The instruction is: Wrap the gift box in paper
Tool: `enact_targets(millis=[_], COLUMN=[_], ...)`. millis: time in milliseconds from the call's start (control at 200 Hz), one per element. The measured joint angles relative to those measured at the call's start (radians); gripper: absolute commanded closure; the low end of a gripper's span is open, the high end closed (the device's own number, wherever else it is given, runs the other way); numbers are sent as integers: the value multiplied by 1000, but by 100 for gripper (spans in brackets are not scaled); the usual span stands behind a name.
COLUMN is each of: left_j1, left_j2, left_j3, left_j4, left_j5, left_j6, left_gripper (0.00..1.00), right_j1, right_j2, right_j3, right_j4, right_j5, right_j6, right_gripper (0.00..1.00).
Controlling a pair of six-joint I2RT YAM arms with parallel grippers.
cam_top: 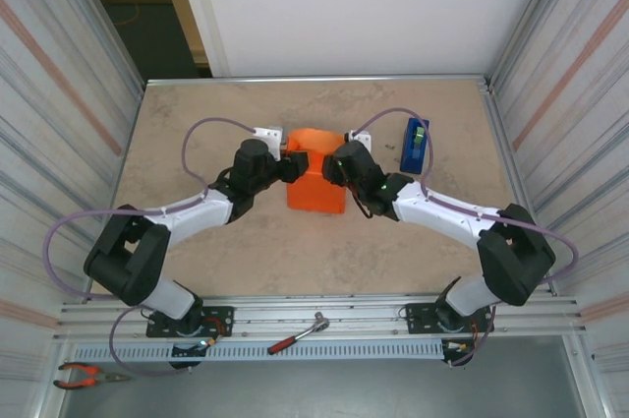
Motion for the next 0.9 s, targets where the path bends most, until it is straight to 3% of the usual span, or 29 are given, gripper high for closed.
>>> enact_targets(millis=[366, 666, 902], left_j1=[-57, -58, -24], left_j2=[-177, -178, -159], left_j3=[-235, -116, -2], left_j4=[122, -72, -137], left_j5=[-29, -20, 0], left_j6=[-69, -29, 20], left_gripper=[45, 29, 29], right_j1=[149, 101, 65], right_j2=[-92, -64, -43], right_j3=[-142, -115, -83], right_j4=[72, 77, 54], right_j5=[153, 118, 68], right_j6=[148, 171, 168], right_gripper=[45, 44, 45])
